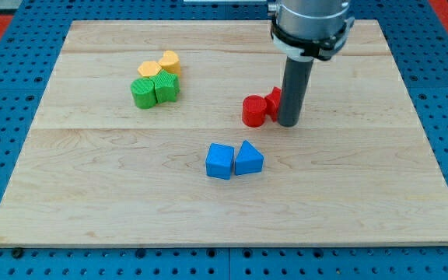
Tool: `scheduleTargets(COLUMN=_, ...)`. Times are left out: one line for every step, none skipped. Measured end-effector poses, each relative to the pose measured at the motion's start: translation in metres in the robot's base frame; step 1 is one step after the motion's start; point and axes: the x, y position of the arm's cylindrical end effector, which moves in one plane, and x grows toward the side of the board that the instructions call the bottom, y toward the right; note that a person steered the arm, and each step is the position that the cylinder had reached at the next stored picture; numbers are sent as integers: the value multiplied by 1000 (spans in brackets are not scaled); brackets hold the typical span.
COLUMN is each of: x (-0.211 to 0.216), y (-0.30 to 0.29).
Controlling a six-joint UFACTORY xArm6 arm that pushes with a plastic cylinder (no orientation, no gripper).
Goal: Push the red circle slightly left
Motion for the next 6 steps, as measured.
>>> scheduleTargets(x=-1, y=15)
scheduleTargets(x=-7, y=63)
scheduleTargets(x=2, y=-3)
scheduleTargets(x=-19, y=-62)
scheduleTargets(x=-18, y=-120)
scheduleTargets(x=-13, y=-107)
